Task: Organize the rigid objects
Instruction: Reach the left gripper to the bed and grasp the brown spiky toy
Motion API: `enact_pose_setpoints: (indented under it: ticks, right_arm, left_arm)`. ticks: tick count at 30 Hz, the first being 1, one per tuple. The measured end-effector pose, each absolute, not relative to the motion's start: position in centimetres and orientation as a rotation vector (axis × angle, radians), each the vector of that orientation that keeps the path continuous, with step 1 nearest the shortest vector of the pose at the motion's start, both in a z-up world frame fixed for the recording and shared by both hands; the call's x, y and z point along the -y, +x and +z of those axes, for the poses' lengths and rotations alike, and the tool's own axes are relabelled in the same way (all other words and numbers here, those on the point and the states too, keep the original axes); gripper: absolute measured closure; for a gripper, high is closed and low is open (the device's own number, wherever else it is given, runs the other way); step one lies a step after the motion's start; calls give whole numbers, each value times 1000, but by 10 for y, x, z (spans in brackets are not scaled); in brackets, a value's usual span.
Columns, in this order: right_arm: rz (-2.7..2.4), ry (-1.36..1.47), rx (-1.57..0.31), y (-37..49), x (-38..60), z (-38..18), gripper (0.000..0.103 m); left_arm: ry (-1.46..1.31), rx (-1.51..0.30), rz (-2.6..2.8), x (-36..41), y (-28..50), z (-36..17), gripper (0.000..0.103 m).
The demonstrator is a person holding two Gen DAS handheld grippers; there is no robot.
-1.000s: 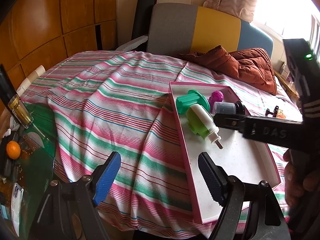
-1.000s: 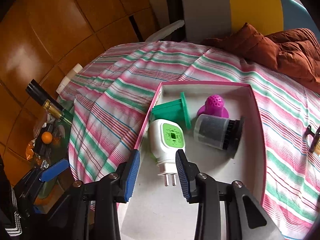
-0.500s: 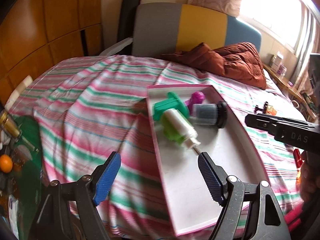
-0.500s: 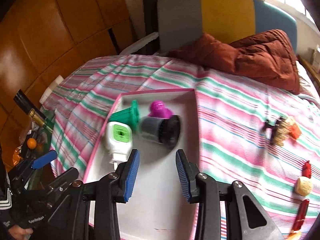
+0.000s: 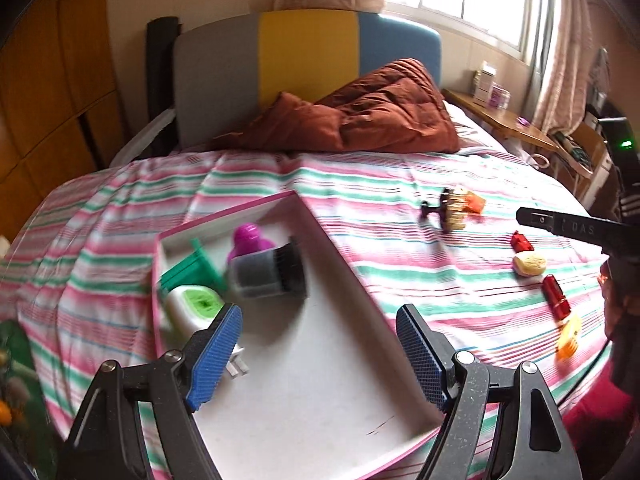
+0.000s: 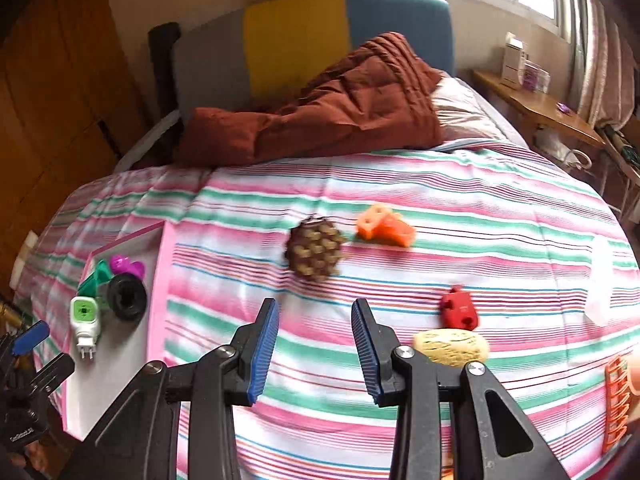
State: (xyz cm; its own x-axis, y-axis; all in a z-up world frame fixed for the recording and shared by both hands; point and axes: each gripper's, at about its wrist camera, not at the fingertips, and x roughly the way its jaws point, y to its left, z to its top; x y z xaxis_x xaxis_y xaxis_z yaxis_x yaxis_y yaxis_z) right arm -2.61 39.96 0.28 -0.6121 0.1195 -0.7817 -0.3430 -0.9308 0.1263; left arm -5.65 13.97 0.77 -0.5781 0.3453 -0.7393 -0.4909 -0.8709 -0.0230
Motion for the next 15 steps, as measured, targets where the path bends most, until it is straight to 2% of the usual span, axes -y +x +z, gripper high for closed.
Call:
enact_pose_setpoints:
  ticks: [7,12,15]
  right_arm:
    - [2414,-1126,-414,-20,-475,-6,66]
    - [2318,-1077,-525,-10,-504,-20,66]
    - [2304,-1049,-528,-7,-510,-18,66]
  left_arm:
    - [-1046,-299,2358,-188,-59,13,23]
    - [-1051,-322,2322,-211,-63,12,24]
    - [-1044,-333,2308,-224,-66,13,24]
